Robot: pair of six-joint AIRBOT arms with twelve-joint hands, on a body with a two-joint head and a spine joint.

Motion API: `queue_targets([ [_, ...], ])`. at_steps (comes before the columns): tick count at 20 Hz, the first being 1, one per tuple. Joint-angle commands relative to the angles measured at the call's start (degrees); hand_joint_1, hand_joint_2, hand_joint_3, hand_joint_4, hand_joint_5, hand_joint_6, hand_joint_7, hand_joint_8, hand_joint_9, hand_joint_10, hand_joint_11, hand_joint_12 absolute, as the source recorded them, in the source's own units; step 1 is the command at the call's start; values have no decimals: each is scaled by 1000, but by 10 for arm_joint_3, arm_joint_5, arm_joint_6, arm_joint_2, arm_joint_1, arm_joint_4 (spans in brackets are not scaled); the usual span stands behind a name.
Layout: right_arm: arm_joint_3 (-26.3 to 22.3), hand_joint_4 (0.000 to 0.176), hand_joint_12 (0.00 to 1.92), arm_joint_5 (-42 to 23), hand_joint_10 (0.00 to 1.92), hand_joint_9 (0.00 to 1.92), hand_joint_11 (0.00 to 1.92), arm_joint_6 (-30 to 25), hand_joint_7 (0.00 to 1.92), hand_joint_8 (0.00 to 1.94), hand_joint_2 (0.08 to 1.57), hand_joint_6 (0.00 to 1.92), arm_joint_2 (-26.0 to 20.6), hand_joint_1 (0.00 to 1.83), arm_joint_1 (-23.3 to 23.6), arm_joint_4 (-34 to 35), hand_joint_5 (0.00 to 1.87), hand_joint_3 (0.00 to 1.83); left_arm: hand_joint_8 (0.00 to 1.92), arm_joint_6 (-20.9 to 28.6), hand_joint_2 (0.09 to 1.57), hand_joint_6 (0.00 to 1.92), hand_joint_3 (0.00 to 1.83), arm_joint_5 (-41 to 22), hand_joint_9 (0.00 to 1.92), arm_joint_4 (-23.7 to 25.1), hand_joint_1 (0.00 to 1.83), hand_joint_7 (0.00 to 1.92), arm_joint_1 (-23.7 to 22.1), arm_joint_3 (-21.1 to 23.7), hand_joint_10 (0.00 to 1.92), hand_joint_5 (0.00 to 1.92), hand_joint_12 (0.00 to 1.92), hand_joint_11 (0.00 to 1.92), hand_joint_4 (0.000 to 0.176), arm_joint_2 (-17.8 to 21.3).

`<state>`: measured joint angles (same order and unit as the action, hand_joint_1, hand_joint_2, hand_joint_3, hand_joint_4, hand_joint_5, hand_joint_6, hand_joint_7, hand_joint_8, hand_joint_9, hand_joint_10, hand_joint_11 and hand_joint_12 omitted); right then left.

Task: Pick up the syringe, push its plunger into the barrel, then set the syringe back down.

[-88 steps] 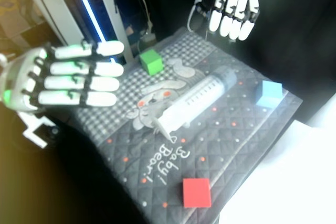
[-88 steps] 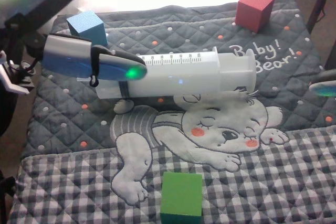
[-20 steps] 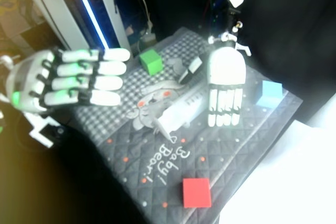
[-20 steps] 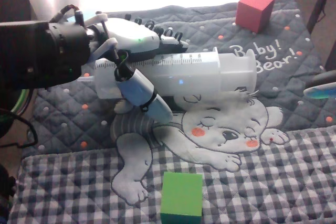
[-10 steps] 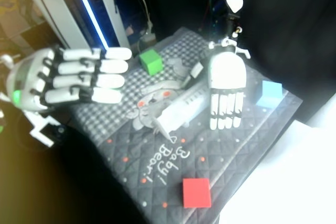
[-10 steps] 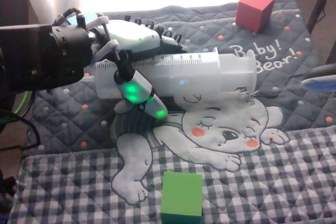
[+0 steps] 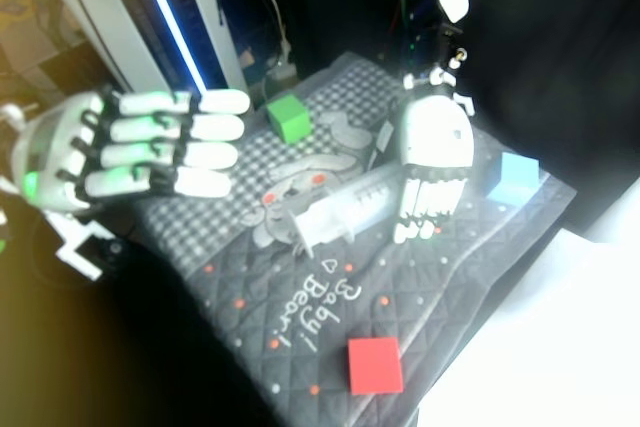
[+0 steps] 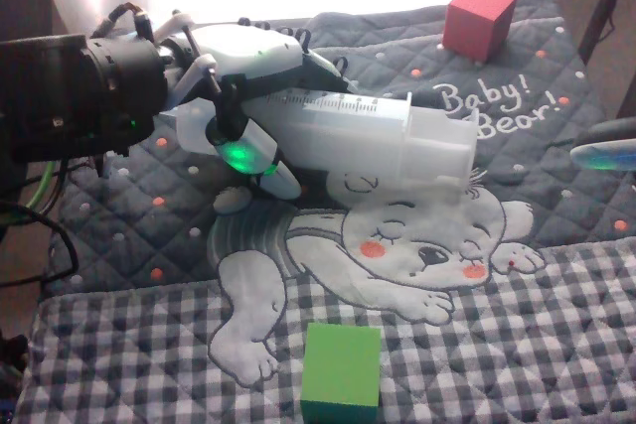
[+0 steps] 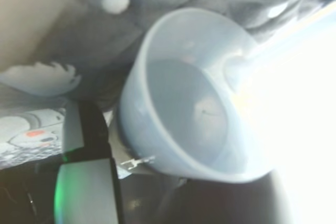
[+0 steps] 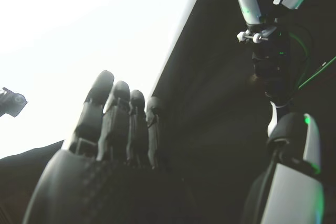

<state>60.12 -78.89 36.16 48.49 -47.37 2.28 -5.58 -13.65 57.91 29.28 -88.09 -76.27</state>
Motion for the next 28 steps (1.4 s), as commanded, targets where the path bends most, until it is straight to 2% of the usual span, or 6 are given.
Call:
queue_targets([
  [1, 0, 0, 653, -68, 10, 209, 0, -2, 178, 8, 705, 6, -3, 815, 7, 11, 232, 9, 1193, -25, 1089, 705, 12, -3, 1120, -19, 1283, 1036, -4, -4, 1613, 1049, 1906, 1095, 0, 1],
  [4, 0, 0, 649, -68, 6, 221, 0, -2, 196, 5, 668, 5, -3, 876, 7, 11, 248, 4, 1628, -80, 1187, 993, 65, -24, 1074, -108, 1234, 780, -14, -3, 1854, 853, 1921, 1138, 0, 13],
  [6, -1, 0, 698, -68, 7, 233, 0, -2, 203, 4, 627, 7, -3, 844, 7, 11, 263, 0, 1768, -82, 919, 1219, 731, -55, 750, -148, 1350, 709, -19, -2, 1904, 758, 1921, 1138, 0, 25],
  [11, -1, 0, 642, -68, 1, 211, 0, -2, 187, 1, 571, 0, -4, 860, 7, 11, 235, 0, 1921, -82, 743, 1548, 1143, -112, 1297, -177, 1205, 885, -29, 23, 1921, 784, 1921, 1328, 0, 51],
  [16, -1, 0, 608, -68, 0, 190, 0, -2, 170, 0, 555, 1, 3, 879, 7, 19, 236, 0, 1921, -82, 858, 1920, 1106, -176, 1341, -226, 924, 1212, -31, 38, 1921, 710, 1921, 1335, 0, 66],
  [28, 0, 0, 571, -72, 3, 207, 0, -5, 189, 2, 720, 0, 39, 630, -8, 63, 194, 5, 1921, -96, 1109, 1921, 104, -251, 1616, -292, 1579, 1537, -36, 71, 1921, 1356, 1921, 1659, 0, 103],
])
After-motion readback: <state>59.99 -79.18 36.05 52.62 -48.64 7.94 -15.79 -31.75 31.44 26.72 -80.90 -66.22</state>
